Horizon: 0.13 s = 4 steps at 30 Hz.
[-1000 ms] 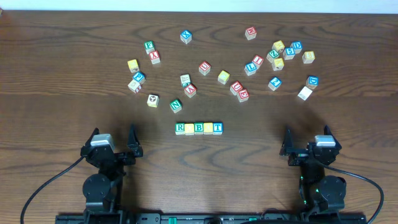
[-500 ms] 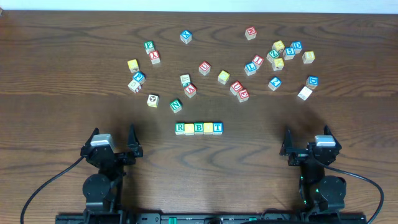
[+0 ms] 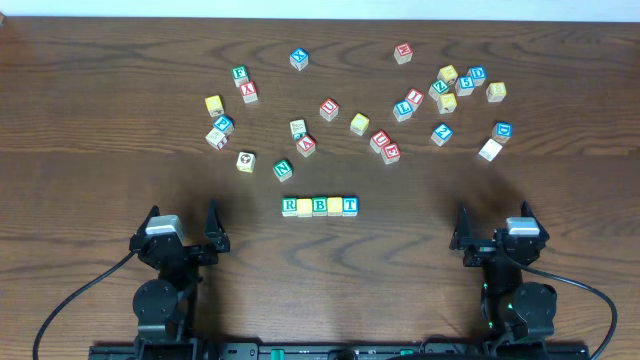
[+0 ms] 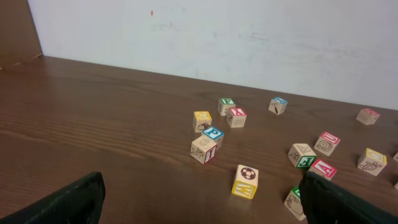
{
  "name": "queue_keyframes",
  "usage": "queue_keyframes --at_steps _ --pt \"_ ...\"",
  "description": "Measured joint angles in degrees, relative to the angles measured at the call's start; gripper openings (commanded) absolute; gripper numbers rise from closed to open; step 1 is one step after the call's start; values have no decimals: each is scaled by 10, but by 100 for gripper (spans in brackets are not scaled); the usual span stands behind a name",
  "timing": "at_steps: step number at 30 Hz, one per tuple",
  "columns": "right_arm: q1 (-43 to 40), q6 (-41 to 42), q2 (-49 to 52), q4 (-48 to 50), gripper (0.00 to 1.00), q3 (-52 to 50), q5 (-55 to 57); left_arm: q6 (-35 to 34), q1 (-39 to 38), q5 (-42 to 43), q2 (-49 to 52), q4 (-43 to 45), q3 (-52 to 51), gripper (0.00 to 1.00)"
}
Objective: Spell out ROBOT
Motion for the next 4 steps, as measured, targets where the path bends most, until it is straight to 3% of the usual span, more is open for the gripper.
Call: queue_keyframes --at_steps 4 --pt "0 0 0 0 99 0 0 0 0 0 0 0 0 98"
